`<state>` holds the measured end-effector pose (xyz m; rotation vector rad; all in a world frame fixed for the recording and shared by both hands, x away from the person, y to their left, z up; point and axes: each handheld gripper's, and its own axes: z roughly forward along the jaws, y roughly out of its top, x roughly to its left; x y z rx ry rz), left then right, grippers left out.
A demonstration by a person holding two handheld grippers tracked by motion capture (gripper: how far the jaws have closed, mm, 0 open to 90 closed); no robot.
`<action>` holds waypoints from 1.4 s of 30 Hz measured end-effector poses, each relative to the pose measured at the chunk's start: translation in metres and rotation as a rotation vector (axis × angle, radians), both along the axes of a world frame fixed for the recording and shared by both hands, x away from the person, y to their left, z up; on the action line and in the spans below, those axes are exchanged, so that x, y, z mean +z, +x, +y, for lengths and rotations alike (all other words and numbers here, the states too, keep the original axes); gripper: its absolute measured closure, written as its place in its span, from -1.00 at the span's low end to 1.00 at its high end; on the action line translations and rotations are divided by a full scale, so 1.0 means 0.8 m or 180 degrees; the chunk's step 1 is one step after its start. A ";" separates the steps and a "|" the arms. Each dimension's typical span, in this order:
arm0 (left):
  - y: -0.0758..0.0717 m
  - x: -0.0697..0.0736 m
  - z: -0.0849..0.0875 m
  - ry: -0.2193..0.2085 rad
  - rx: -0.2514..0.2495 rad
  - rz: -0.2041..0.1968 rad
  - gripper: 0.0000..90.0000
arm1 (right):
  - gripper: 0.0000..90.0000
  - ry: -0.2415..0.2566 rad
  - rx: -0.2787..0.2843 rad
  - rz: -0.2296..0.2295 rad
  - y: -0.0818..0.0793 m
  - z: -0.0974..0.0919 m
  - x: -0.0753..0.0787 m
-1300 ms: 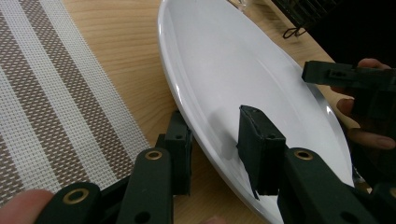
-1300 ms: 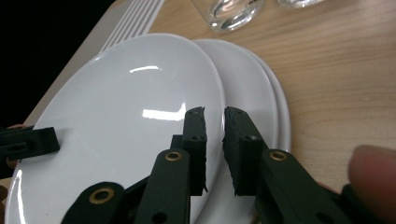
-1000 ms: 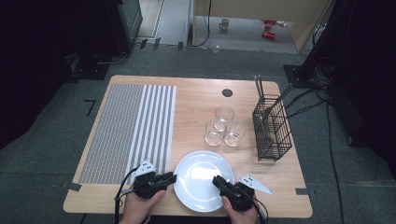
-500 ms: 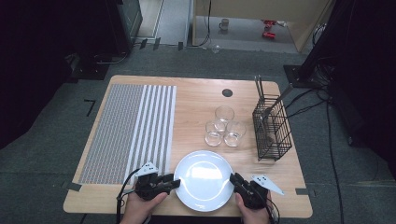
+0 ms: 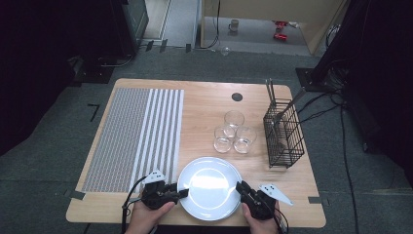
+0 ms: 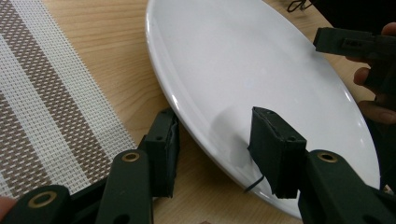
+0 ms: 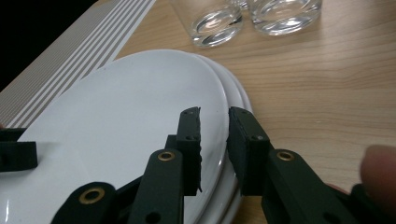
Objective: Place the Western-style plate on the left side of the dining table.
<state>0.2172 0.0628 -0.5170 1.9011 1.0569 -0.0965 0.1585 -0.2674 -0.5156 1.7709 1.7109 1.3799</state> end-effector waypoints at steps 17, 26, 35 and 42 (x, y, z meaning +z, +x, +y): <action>0.006 0.009 0.023 -0.0079 0.0160 -0.0038 0.41 | 0.58 0.0108 0.0247 0.0097 0.003 0.015 -0.008; 0.005 0.019 0.038 -0.0234 0.0190 -0.0051 0.59 | 0.58 0.0113 0.0332 0.0069 0.001 0.023 -0.008; 0.011 0.021 0.052 -0.0256 0.0288 -0.0021 0.64 | 0.61 0.0017 0.0445 0.0023 0.000 0.032 -0.009; 0.015 0.019 0.059 -0.0230 0.0339 -0.0032 0.66 | 0.60 -0.0131 0.0497 -0.0009 -0.001 0.039 -0.010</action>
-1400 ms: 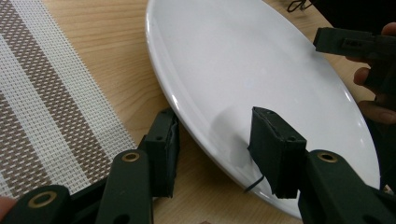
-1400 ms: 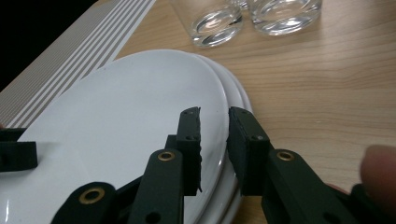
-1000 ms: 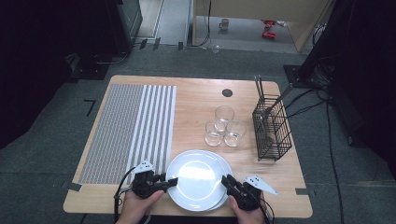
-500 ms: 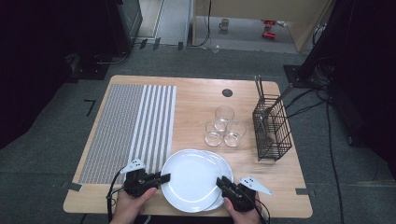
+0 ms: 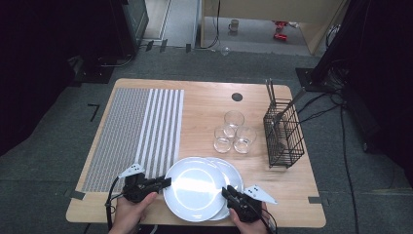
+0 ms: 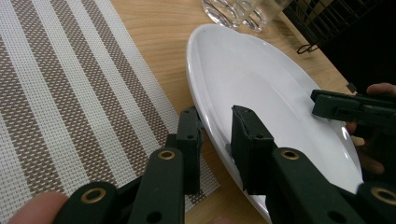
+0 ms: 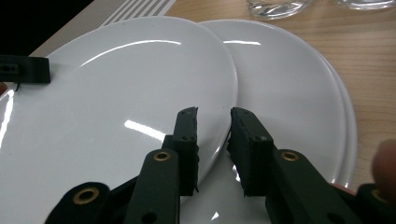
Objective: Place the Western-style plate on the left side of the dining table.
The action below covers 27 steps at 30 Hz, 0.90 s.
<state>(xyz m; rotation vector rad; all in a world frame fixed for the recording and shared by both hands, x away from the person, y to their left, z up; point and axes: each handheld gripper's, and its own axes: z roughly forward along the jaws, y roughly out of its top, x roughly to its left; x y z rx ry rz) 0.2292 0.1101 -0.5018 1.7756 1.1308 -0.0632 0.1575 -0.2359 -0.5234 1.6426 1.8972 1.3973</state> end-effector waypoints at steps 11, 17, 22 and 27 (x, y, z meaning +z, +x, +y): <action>0.001 -0.002 0.000 -0.0015 -0.0014 -0.0021 0.65 | 0.56 -0.0042 -0.0009 0.0018 0.000 0.002 0.000; 0.001 -0.004 -0.001 -0.0021 -0.0032 -0.0031 0.64 | 0.51 -0.0072 -0.0028 0.0034 0.002 0.003 0.000; 0.000 -0.004 -0.002 -0.0011 -0.0014 -0.0072 0.63 | 0.50 -0.0090 -0.0021 0.0029 0.002 0.004 0.001; -0.005 -0.001 -0.002 -0.0005 -0.0020 -0.0078 0.51 | 0.50 -0.0132 -0.0035 0.0030 0.000 0.005 0.001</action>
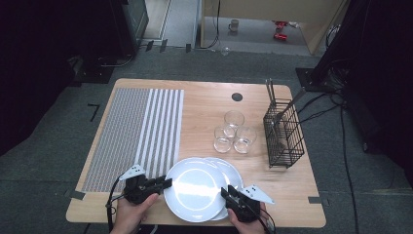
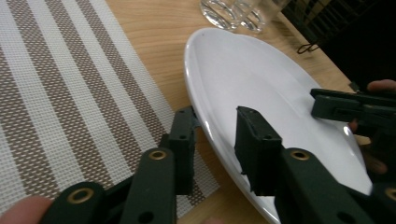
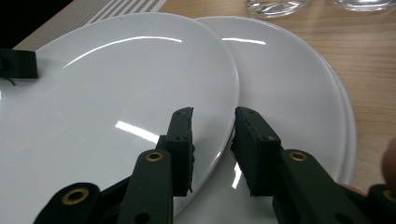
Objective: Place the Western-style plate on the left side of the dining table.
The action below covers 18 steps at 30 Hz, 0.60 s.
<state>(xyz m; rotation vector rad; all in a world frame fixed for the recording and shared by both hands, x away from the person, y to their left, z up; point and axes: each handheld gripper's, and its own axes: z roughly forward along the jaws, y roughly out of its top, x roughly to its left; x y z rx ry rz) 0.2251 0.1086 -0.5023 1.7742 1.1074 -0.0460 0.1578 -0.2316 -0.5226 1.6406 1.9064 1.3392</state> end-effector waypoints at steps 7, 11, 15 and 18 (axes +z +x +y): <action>-0.009 0.007 0.005 -0.0008 -0.0009 -0.0024 0.37 | 0.51 -0.0018 -0.0019 -0.0018 0.000 0.001 0.000; -0.016 0.005 0.002 0.0076 -0.0053 0.0026 0.34 | 0.51 -0.0028 -0.0025 -0.0027 0.000 0.002 0.000; -0.021 0.002 -0.007 0.0171 -0.0126 0.0086 0.36 | 0.51 -0.0026 -0.0023 -0.0024 0.000 0.002 0.000; -0.021 -0.004 -0.015 0.0123 -0.0174 0.0171 0.38 | 0.52 -0.0030 -0.0038 -0.0028 -0.001 0.002 0.000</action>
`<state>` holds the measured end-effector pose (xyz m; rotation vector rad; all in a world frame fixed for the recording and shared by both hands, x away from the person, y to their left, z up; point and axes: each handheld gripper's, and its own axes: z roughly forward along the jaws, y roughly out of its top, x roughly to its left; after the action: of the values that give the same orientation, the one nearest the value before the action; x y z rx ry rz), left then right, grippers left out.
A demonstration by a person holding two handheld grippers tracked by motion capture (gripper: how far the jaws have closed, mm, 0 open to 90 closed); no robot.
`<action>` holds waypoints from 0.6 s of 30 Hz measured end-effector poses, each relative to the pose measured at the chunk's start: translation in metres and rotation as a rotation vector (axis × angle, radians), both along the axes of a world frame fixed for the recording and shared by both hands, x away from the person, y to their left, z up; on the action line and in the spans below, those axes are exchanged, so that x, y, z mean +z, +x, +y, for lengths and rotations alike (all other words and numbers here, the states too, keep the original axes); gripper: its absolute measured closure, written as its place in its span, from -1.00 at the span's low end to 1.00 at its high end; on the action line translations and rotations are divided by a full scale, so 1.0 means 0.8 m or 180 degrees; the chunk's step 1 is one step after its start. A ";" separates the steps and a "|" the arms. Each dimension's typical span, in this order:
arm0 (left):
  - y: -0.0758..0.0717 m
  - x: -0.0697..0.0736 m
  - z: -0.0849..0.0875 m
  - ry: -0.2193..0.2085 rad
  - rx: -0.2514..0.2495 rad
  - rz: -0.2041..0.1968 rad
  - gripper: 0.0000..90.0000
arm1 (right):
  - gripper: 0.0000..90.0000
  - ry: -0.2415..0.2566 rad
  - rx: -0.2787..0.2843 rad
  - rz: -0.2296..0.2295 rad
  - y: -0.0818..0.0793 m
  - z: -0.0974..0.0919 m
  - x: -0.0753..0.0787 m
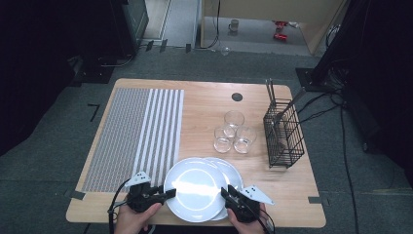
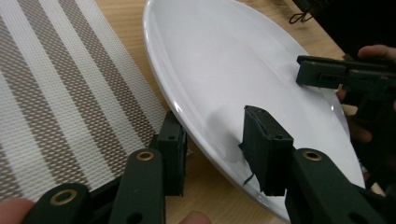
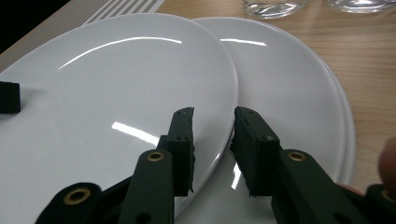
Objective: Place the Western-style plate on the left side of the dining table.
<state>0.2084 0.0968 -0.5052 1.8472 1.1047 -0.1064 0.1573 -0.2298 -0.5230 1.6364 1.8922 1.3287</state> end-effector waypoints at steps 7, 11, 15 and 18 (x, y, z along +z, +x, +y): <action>0.008 -0.001 -0.002 -0.0181 0.0040 0.0022 0.52 | 0.56 0.0011 -0.0086 0.0003 0.000 0.000 0.000; 0.025 0.002 -0.006 -0.0244 0.0053 -0.0046 0.58 | 0.56 0.0007 -0.0158 -0.0010 0.001 -0.002 0.000; 0.033 0.004 -0.005 -0.0286 0.0042 -0.0083 0.63 | 0.56 0.0021 -0.0157 -0.0009 0.002 -0.002 -0.001; 0.039 0.000 -0.001 -0.0308 0.0066 -0.0051 0.63 | 0.55 0.0011 -0.0115 -0.0024 0.003 -0.001 -0.001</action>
<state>0.2399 0.0957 -0.5054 1.7473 1.0889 -0.1306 0.1598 -0.2308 -0.5238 1.6570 1.8484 1.3226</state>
